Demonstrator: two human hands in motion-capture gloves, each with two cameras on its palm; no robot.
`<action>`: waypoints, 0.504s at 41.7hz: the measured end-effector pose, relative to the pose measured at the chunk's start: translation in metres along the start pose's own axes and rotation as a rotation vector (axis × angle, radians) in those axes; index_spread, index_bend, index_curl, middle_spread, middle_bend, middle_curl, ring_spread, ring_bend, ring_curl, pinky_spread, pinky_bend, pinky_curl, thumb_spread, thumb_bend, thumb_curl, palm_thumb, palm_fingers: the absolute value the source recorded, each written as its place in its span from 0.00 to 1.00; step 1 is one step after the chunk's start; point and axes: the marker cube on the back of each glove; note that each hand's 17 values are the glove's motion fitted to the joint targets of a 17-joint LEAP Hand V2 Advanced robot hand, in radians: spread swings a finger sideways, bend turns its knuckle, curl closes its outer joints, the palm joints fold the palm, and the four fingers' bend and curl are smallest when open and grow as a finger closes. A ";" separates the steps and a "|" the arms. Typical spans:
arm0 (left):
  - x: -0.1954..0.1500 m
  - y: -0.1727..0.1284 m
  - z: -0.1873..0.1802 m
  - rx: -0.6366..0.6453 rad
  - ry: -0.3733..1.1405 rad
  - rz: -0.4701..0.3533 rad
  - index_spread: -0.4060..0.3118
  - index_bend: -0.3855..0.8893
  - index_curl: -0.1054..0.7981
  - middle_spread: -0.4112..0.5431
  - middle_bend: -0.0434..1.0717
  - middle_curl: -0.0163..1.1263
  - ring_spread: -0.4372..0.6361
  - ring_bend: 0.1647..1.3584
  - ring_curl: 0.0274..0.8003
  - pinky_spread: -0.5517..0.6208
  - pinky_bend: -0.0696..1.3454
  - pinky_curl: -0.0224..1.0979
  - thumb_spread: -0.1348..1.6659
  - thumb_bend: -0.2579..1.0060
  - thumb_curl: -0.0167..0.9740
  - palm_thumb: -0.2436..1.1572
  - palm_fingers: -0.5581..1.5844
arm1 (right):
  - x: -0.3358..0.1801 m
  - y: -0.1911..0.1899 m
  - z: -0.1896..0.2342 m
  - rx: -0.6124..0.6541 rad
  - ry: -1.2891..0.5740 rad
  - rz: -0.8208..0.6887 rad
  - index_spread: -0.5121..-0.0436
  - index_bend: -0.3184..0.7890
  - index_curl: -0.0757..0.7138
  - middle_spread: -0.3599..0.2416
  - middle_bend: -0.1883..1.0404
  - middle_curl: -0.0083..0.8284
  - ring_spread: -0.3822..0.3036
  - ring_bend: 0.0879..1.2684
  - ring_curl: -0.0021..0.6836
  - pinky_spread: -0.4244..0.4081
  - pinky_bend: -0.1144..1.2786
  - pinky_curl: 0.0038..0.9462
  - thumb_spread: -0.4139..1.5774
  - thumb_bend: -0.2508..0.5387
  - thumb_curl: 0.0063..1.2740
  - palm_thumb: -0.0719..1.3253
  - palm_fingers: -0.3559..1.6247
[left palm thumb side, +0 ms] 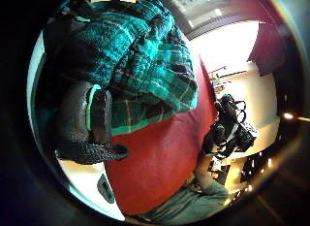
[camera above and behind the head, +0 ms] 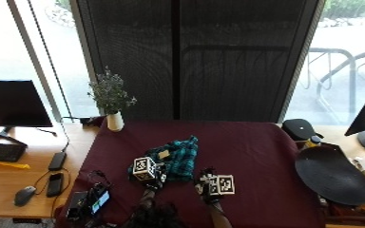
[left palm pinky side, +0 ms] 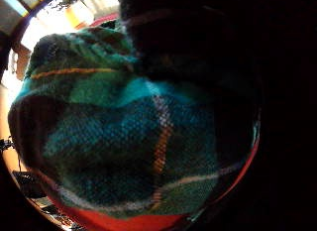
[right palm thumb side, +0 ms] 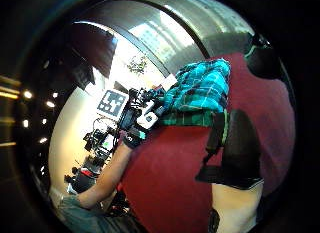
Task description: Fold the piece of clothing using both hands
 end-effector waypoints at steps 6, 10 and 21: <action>-0.010 -0.001 0.000 0.007 -0.065 -0.034 0.32 0.45 0.63 0.29 0.30 0.40 0.45 0.15 0.40 0.78 0.16 0.09 0.80 0.20 0.34 0.54 0.55 | 0.001 0.000 0.001 -0.012 0.012 0.012 0.56 0.45 0.63 0.50 0.28 0.40 0.51 0.15 0.55 0.65 0.33 0.38 0.84 0.43 0.39 0.61 0.55; -0.012 0.000 0.000 0.000 -0.084 -0.045 0.32 0.44 0.63 0.29 0.30 0.40 0.45 0.15 0.40 0.78 0.16 0.09 0.80 0.20 0.34 0.54 0.55 | 0.003 0.001 0.005 -0.015 0.000 0.012 0.56 0.44 0.63 0.50 0.28 0.40 0.51 0.15 0.56 0.65 0.33 0.38 0.85 0.42 0.39 0.62 0.55; -0.013 0.001 -0.002 0.004 -0.087 -0.038 0.32 0.44 0.63 0.30 0.29 0.41 0.46 0.15 0.41 0.78 0.16 0.10 0.80 0.20 0.34 0.54 0.55 | 0.000 0.000 0.002 0.001 0.004 0.004 0.56 0.44 0.63 0.50 0.28 0.40 0.51 0.15 0.57 0.65 0.33 0.38 0.85 0.38 0.39 0.62 0.55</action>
